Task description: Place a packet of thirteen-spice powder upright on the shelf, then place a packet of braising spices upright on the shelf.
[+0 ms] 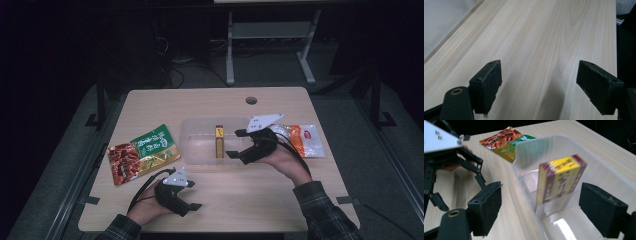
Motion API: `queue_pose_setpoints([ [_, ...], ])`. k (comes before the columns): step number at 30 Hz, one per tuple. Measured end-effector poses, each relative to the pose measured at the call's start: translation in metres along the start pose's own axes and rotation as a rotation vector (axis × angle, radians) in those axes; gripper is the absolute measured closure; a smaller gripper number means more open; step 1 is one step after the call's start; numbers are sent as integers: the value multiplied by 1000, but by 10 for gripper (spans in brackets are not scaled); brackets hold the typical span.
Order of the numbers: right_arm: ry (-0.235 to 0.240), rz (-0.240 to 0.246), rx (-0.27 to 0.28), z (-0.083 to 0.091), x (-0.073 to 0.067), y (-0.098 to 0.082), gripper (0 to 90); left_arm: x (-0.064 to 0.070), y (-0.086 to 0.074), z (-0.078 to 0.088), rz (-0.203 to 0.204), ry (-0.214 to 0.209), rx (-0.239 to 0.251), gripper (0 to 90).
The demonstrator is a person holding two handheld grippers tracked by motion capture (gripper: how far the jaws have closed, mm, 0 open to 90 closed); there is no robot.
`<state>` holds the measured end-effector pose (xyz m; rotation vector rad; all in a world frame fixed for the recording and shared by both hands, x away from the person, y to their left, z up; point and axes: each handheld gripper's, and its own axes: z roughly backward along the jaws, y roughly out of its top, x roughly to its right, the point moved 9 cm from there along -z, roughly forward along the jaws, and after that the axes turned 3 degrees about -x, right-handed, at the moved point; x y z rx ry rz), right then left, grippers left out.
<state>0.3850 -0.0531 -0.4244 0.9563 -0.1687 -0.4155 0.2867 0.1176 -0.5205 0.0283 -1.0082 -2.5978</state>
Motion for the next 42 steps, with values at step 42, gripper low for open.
queue_pose_setpoints([
  [42,-65,-134,-94,21,-49,-106,157,-43,-22,45,40,116,-39,198],
])
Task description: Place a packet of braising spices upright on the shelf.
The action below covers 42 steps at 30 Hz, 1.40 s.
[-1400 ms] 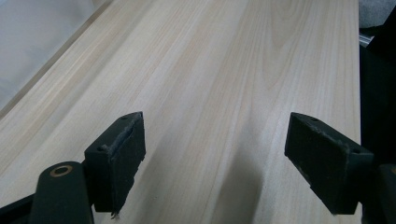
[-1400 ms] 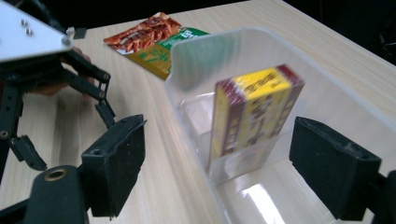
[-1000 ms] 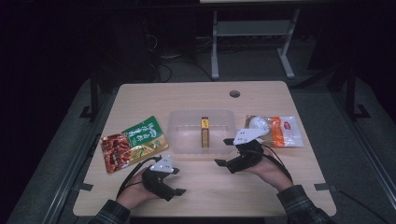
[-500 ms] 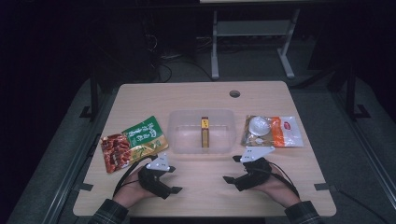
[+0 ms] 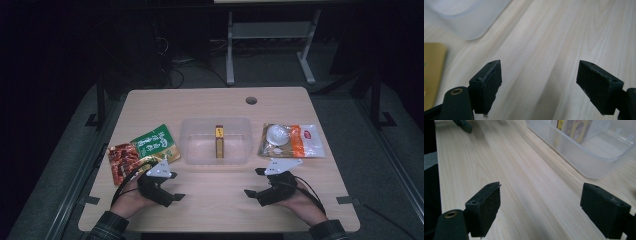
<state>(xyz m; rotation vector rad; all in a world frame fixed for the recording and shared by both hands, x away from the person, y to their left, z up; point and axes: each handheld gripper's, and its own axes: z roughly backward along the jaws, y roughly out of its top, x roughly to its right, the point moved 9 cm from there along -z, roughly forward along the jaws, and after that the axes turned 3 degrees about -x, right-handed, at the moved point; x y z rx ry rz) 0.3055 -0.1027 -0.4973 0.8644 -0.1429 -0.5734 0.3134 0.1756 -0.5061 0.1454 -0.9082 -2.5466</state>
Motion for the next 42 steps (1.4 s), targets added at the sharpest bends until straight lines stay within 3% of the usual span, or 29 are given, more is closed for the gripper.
queue_pose_setpoints([
  [4,0,-4,-5,-1,0,0,157,-10,-3,11,19,27,11,207],
  [6,2,-2,-5,-2,0,0,157,-23,-6,23,62,56,23,226],
  [7,2,-2,-5,-2,0,0,157,-23,-6,23,62,56,23,242],
  [9,6,-7,-15,-3,-1,-1,157,-39,-6,34,115,90,48,274],
  [11,6,-7,-17,-3,-1,-1,157,-47,-7,39,119,113,46,326],
  [12,3,-12,-16,-3,-1,-1,157,-63,-8,48,160,167,61,362],
  [13,3,-12,-16,-3,-1,-1,157,-63,-8,48,160,167,61,399],
  [14,4,-15,-15,-3,-1,-1,157,-73,-9,52,194,191,61,399],
  [16,6,-17,-9,-3,-1,-1,157,-98,-13,62,275,262,69,530],
  [17,7,-19,-8,-3,-1,-1,157,-98,-13,62,275,262,69,588],
  [18,5,-19,-8,-3,0,-1,157,-117,-18,67,334,316,66,639],
  [19,5,-19,-8,-3,0,-1,157,-117,-18,67,334,316,66,696],
  [21,5,-24,-10,-4,0,-1,159,-135,-22,70,360,378,53,744],
  [22,3,-22,-13,-4,0,-1,159,-153,-26,69,387,409,35,831],
  [24,4,-20,-12,-4,0,-1,159,-161,-27,68,393,421,23,895],
  [26,5,-20,-7,-4,0,-1,159,-183,-31,64,416,447,-20,896],
  [27,5,-20,-7,-4,0,-1,159,-183,-31,64,416,447,-20,896],
  [28,4,-22,-8,-3,1,-1,158,-195,-33,61,430,468,-41,896],
  [29,4,-22,-8,-3,1,-1,158,-195,-33,61,430,468,-41,897],
  [30,1,-24,-7,-3,1,-2,158,-210,-35,58,468,485,-29,897],
  [31,1,-24,-7,-3,1,-2,158,-210,-35,58,468,485,-29,897],
  [35,0,-25,-16,-4,2,-4,158,-232,-40,51,519,517,-14,897],
  [36,-3,-24,-18,-4,2,-4,158,-241,-46,47,527,550,-35,897],
  [37,-3,-24,-18,-4,2,-4,158,-241,-46,47,527,550,-35,897],
  [39,-6,-23,-18,-3,3,-5,159,-249,-61,40,584,547,-61,897],
  [42,-9,-25,-22,-3,4,-6,159,-251,-66,41,600,537,-58,898],
])
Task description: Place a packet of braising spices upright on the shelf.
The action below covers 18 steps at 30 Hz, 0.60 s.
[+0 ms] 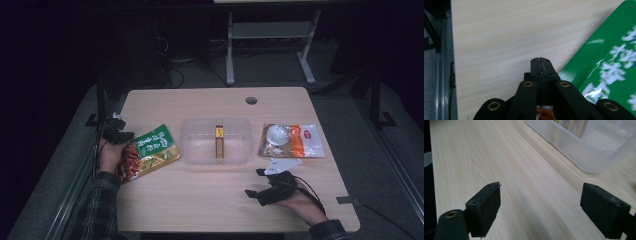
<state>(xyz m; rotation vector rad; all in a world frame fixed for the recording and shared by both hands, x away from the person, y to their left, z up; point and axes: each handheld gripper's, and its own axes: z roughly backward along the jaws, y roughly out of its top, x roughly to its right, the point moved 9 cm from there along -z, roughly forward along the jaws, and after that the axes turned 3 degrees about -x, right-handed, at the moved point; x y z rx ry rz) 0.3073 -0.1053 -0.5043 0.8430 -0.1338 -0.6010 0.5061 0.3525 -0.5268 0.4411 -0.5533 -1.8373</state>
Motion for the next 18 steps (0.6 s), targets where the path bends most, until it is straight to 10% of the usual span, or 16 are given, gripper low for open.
queue_pose_setpoints([
  [18,-7,5,-13,-2,-1,-1,159,26,-16,13,-92,-75,-34,899],
])
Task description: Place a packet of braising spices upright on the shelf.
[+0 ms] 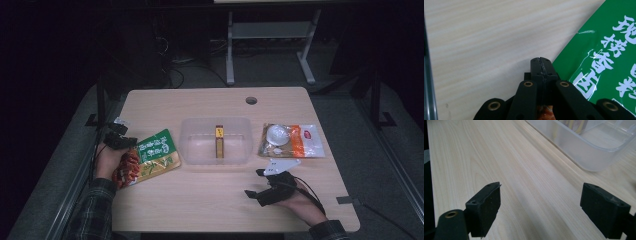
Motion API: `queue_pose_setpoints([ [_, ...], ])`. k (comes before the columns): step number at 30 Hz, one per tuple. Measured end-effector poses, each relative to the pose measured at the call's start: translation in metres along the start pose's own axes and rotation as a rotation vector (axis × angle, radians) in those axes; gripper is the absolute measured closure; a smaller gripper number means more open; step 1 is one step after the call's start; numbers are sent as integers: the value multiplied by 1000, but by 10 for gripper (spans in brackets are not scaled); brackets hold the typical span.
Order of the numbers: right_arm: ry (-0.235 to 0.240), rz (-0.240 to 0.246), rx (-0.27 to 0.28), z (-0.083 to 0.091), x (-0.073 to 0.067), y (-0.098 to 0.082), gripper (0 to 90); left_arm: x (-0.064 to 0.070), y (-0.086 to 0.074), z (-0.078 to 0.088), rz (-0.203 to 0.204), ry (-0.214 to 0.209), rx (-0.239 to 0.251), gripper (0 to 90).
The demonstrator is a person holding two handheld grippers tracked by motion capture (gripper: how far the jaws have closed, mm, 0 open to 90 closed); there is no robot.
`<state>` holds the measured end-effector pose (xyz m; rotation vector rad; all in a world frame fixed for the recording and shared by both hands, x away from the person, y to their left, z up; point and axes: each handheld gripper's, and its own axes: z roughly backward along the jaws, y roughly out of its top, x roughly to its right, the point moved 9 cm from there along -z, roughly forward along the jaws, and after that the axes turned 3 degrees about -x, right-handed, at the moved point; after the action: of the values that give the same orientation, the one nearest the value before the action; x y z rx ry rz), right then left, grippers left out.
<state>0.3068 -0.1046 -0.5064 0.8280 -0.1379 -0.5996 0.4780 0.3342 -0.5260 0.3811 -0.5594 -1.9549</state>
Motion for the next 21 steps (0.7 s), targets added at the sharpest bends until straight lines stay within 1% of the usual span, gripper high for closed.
queue_pose_setpoints([
  [1,0,0,-1,0,0,0,159,1,-2,1,-1,-3,3,899],
  [3,-3,3,-4,0,0,0,159,3,-6,4,12,-16,9,899],
  [4,-3,3,-4,0,0,0,159,6,-9,6,16,-33,8,899],
  [5,-3,4,-4,-1,0,0,159,8,-11,8,9,-36,9,899],
  [6,-3,0,-7,0,-1,0,159,9,-13,9,9,-43,12,899],
  [7,-5,11,-6,-1,0,-1,159,12,-15,10,14,-52,14,899],
  [8,-5,13,-5,-1,0,0,159,13,-17,11,9,-58,10,899],
  [10,-6,13,-6,0,0,0,159,15,-18,12,10,-63,11,899],
  [11,-6,11,-6,0,0,0,159,18,-19,13,3,-68,13,899],
  [12,-5,11,-8,-1,0,-1,159,24,-22,16,-2,-81,19,899],
  [13,-5,11,-8,-1,0,-1,159,24,-22,16,-2,-81,19,899],
  [14,-7,14,-11,-1,0,-1,159,31,-24,20,-7,-102,19,899],
  [15,-7,14,-11,-1,0,-1,159,31,-24,20,-7,-102,19,899],
  [16,-8,14,-12,-1,0,-1,159,36,-26,22,-30,-100,10,899],
  [17,-8,14,-12,-1,0,-1,159,36,-26,22,-30,-100,10,899],
  [18,-7,14,-13,-1,-1,-1,159,39,-26,22,-43,-100,8,899],
  [19,-7,14,-13,-1,-1,-1,159,39,-26,22,-43,-100,8,899],
  [20,-7,17,-18,-1,-1,-1,160,42,-28,21,-37,-119,5,899],
  [21,-7,17,-18,-1,-1,-1,160,42,-28,21,-37,-119,5,899],
])
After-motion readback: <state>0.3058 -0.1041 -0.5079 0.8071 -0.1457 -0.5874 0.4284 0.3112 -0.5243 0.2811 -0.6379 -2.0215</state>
